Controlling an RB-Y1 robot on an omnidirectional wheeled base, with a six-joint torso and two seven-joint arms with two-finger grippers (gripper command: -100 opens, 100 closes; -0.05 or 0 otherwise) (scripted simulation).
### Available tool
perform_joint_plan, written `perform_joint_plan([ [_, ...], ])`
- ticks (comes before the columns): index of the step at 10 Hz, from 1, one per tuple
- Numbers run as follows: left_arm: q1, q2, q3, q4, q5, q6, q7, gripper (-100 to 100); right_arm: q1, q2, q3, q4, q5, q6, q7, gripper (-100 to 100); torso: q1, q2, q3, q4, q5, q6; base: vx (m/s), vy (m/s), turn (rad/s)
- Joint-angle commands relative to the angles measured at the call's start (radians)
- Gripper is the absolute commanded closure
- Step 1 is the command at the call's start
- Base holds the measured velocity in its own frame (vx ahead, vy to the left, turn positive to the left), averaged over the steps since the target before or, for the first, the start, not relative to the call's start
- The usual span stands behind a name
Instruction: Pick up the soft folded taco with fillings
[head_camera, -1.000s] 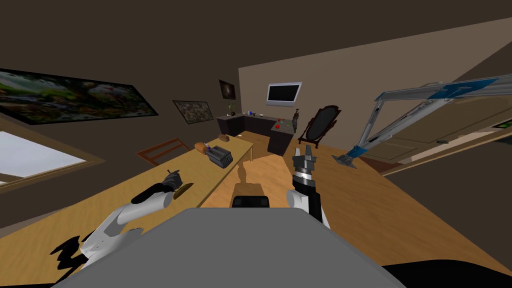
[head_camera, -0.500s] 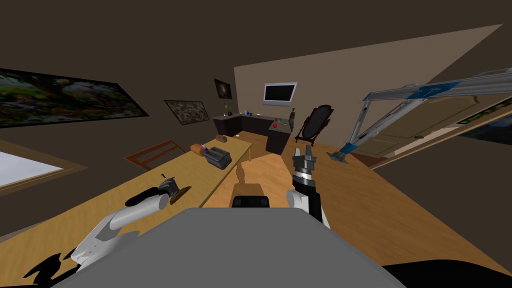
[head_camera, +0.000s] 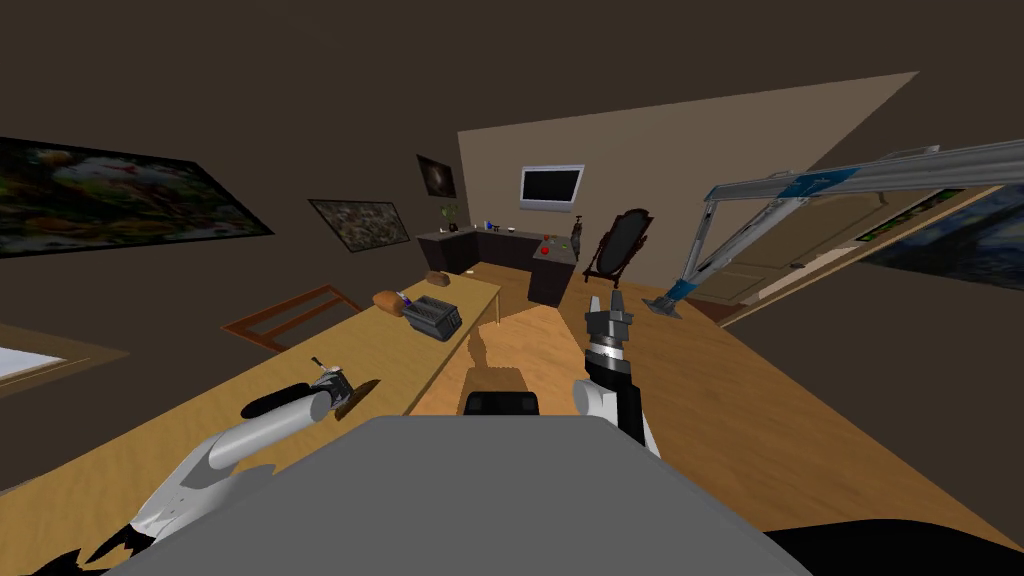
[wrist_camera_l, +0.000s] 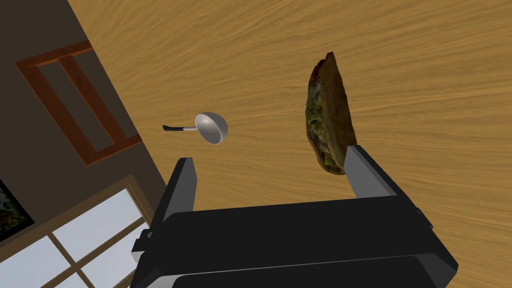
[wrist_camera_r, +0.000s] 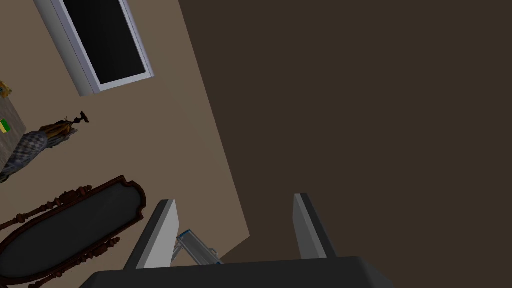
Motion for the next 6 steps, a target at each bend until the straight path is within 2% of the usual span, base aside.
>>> perform_joint_plan([
  [1,-0.015,-0.002,0.03,0.05,0.034,0.05,0.026,-100,0.0,0.0,0.0,0.0,0.0,0.0,0.0,0,0.0,0.0,0.0,0.0,0.0,0.0,-0.029,0.099,-0.218],
  [2,-0.015,-0.002,0.03,0.056,0.034,0.063,0.026,-100,0.0,0.0,0.0,0.0,0.0,0.0,0.0,0,0.002,0.001,0.0,0.0,0.0,0.0,-0.029,0.083,-0.108],
  [5,-0.042,-0.011,0.083,0.147,0.091,0.163,0.076,-100,0.0,0.0,0.0,0.0,0.0,0.0,0.0,0,0.003,0.0,0.0,0.0,0.001,0.0,-0.029,0.101,-0.187],
  [6,-0.042,-0.011,0.083,0.148,0.091,0.174,0.076,-100,0.0,0.0,0.0,0.0,0.0,0.0,0.0,0,0.004,0.001,0.0,0.0,0.001,0.0,-0.036,0.083,-0.029],
])
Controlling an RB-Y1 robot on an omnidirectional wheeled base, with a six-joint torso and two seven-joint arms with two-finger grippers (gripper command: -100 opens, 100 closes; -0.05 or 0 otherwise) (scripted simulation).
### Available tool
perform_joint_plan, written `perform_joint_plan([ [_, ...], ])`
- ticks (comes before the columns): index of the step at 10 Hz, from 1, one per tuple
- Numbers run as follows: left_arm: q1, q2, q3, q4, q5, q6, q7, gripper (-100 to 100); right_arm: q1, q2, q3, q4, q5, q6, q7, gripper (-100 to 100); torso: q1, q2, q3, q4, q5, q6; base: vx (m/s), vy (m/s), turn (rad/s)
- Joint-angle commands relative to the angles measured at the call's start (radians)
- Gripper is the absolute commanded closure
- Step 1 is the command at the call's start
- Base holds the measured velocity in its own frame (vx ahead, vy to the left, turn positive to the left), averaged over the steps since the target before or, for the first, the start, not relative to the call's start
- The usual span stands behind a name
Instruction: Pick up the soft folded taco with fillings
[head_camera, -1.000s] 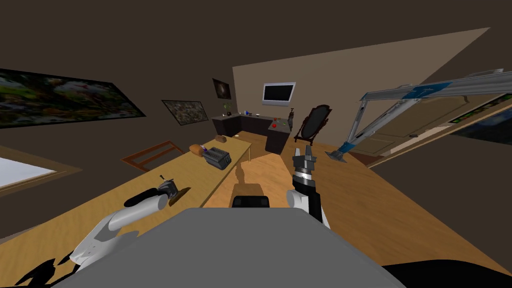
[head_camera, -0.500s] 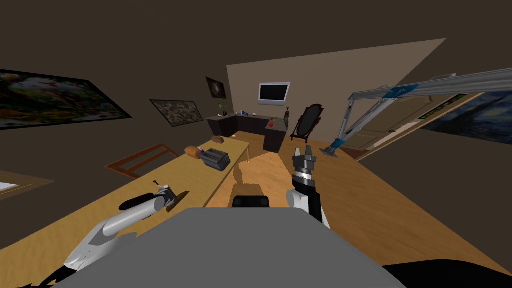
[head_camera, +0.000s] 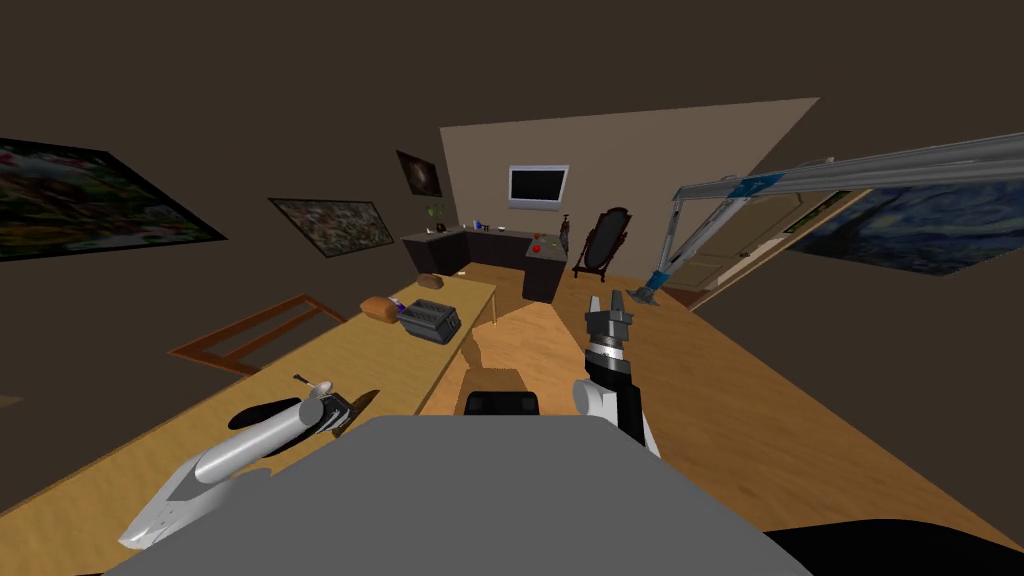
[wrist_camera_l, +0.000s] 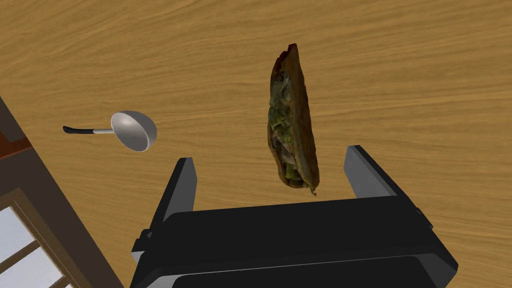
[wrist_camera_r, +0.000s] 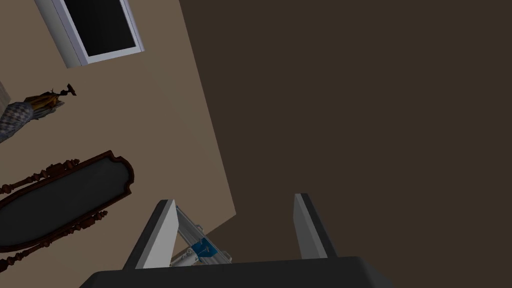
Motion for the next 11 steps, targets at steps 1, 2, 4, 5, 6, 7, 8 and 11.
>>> perform_joint_plan([
  [1,-0.01,-0.002,0.019,0.04,0.023,0.04,0.016,-100,0.0,0.0,0.0,0.0,0.0,0.0,0.0,0,0.0,0.0,0.0,0.0,0.0,0.0,-0.035,0.067,-0.116],
  [2,-0.018,-0.004,0.034,0.066,0.04,0.071,0.03,-100,0.0,0.0,0.0,0.0,0.0,0.0,0.0,0,-0.001,0.0,0.0,0.0,0.0,0.001,-0.043,0.088,-0.187],
  [4,-0.025,-0.004,0.047,0.09,0.055,0.1,0.043,-100,0.0,0.0,0.0,0.0,0.0,0.0,0.0,0,0.001,0.001,0.0,0.0,0.0,0.0,-0.038,0.092,-0.096],
  [5,-0.031,-0.004,0.06,0.112,0.069,0.127,0.055,-100,0.0,0.0,0.0,0.0,0.0,0.0,0.0,0,0.0,-0.001,0.0,0.0,0.0,0.0,-0.008,0.056,-0.074],
  [6,-0.037,-0.003,0.071,0.131,0.081,0.15,0.066,-100,0.0,0.0,0.0,0.0,0.0,0.0,0.0,0,-0.002,-0.002,-0.001,0.0,0.0,0.0,-0.022,0.058,-0.147],
  [7,-0.042,-0.002,0.08,0.147,0.092,0.171,0.075,-100,0.0,0.0,0.0,0.0,0.0,0.0,0.0,0,-0.002,-0.001,-0.001,0.0,-0.001,0.001,-0.026,0.063,-0.099],
  [8,-0.045,0.0,0.088,0.159,0.1,0.187,0.082,-100,0.0,0.0,0.0,0.0,0.0,0.0,0.0,0,-0.002,-0.001,-0.001,0.0,0.0,0.0,-0.032,0.07,-0.091],
  [11,-0.047,-0.001,0.092,0.163,0.104,0.199,0.089,0,0.0,0.0,0.0,0.0,0.0,0.0,0.0,0,-0.003,-0.002,-0.001,0.0,-0.001,0.0,-0.016,0.037,-0.044],
])
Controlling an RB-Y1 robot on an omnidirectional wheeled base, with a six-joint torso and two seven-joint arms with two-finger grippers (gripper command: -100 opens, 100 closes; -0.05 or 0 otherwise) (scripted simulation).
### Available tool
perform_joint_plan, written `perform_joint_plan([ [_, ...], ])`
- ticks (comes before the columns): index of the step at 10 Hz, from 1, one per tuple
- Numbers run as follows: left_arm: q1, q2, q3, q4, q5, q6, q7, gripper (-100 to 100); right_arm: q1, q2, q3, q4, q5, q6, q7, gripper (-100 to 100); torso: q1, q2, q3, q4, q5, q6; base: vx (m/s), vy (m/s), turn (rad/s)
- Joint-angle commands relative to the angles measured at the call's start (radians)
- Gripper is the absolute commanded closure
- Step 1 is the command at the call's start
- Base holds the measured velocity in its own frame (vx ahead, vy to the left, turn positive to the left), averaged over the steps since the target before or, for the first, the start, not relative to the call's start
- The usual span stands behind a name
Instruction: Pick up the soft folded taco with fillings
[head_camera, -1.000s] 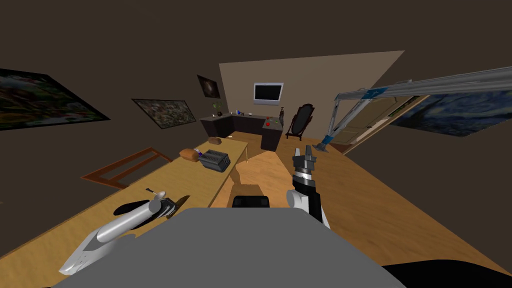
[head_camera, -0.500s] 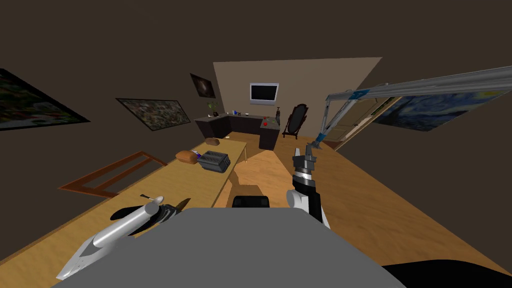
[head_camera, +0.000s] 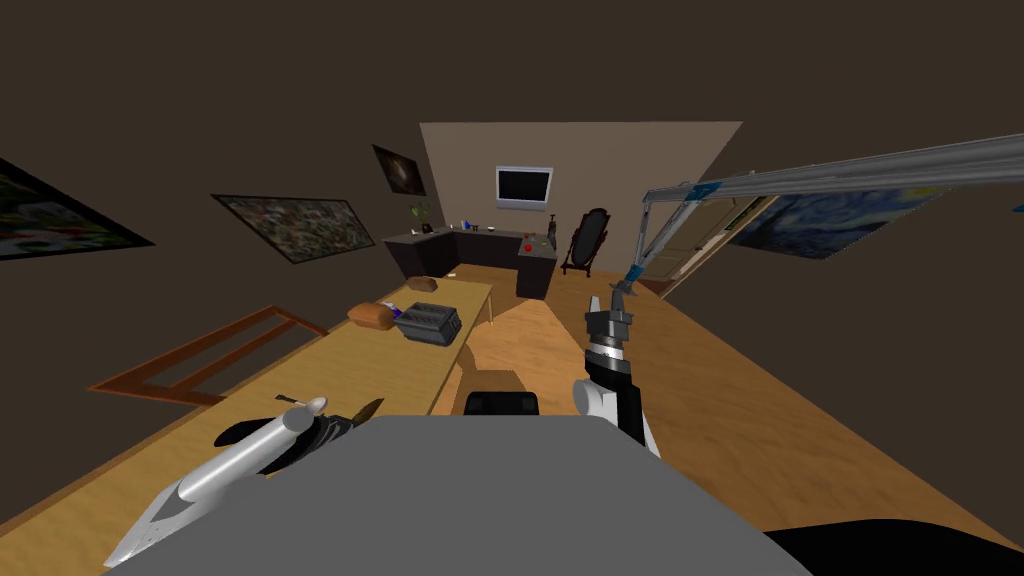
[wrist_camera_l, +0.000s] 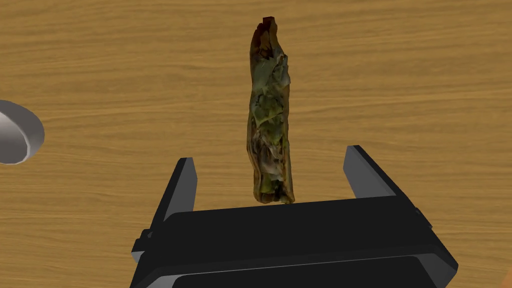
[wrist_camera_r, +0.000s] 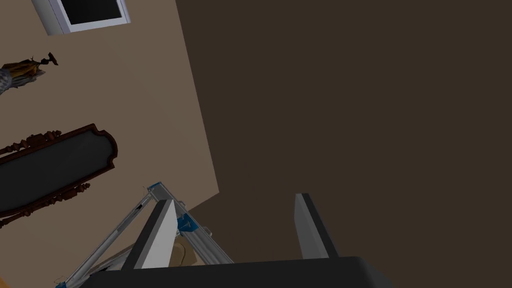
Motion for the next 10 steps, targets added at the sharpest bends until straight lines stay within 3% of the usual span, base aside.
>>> perform_joint_plan([
  [1,-0.043,0.029,-0.041,0.05,0.021,-0.027,-0.015,-100,0.0,0.0,0.0,0.0,0.0,0.0,0.0,0,0.0,0.0,0.0,0.0,0.0,0.0,0.009,-0.008,0.175],
  [2,-0.043,0.029,-0.041,0.069,0.021,-0.027,-0.015,-100,0.0,0.0,0.0,0.0,0.0,0.0,0.0,0,-0.001,-0.001,-0.001,0.0,0.0,0.0,0.011,-0.028,0.104],
  [3,-0.084,0.059,-0.083,0.103,0.042,-0.055,-0.03,-100,0.0,0.0,0.0,0.0,0.0,0.0,0.0,0,-0.002,-0.001,-0.001,0.0,0.0,0.0,0.015,-0.038,0.169],
  [5,-0.085,0.059,-0.083,0.138,0.042,-0.055,-0.03,-100,0.0,0.0,0.0,0.0,0.0,0.0,0.0,0,-0.003,-0.002,-0.001,0.0,-0.001,0.0,0.012,-0.02,0.044],
  [6,-0.127,0.088,-0.124,0.168,0.064,-0.082,-0.045,-100,0.0,0.0,0.0,0.0,0.0,0.0,0.0,0,-0.002,-0.001,-0.001,0.0,0.0,0.0,0.008,-0.009,0.191],
  [8,-0.128,0.088,-0.124,0.207,0.064,-0.082,-0.045,-100,0.0,0.0,0.0,0.0,0.0,0.0,0.0,0,-0.002,-0.002,-0.001,0.0,0.0,0.0,0.01,-0.018,0.035],
  [9,-0.17,0.118,-0.165,0.249,0.085,-0.109,-0.06,-100,0.0,0.0,0.0,0.0,0.0,0.0,0.0,0,-0.002,-0.001,-0.001,0.0,0.0,0.0,0.006,-0.02,0.17],
  [10,-0.17,0.118,-0.165,0.264,0.085,-0.109,-0.06,-100,0.0,0.0,0.0,0.0,0.0,0.0,0.0,0,-0.002,-0.001,-0.001,0.0,-0.001,0.0,0.01,-0.025,0.102],
])
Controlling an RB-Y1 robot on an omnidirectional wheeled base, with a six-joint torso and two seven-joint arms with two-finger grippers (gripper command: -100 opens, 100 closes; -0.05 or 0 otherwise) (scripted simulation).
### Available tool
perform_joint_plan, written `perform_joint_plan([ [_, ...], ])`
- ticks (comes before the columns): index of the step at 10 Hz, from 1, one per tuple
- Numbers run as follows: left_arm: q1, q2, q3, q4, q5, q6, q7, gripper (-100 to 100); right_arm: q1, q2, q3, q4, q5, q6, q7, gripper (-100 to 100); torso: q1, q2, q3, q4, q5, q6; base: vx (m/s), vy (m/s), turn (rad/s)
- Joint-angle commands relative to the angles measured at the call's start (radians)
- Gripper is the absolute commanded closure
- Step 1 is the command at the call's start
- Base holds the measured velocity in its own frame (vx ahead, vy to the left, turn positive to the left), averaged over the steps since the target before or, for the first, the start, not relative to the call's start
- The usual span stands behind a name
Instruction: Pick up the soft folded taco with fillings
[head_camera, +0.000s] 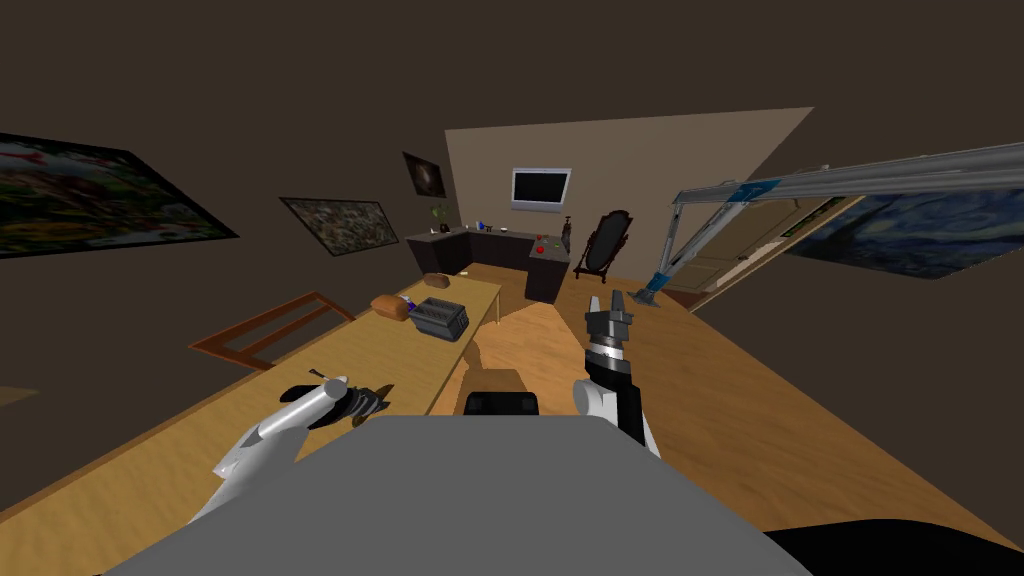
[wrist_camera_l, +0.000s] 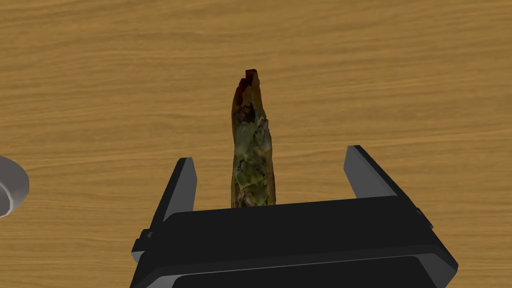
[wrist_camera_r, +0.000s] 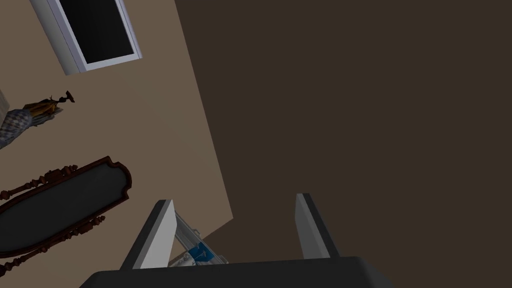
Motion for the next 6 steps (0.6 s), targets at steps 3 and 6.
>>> perform_joint_plan([
  [3,-0.049,0.036,-0.046,0.102,0.027,-0.036,-0.023,-100,0.0,0.0,0.0,0.0,0.0,0.0,0.0,0,0.001,0.0,0.0,0.0,0.0,0.0,0.009,-0.017,0.086],
  [6,-0.134,0.095,-0.129,0.196,0.069,-0.091,-0.053,-100,0.0,0.0,0.0,0.0,0.0,0.0,0.0,0,0.0,0.0,0.0,0.0,0.0,0.0,0.011,-0.026,0.148],
])
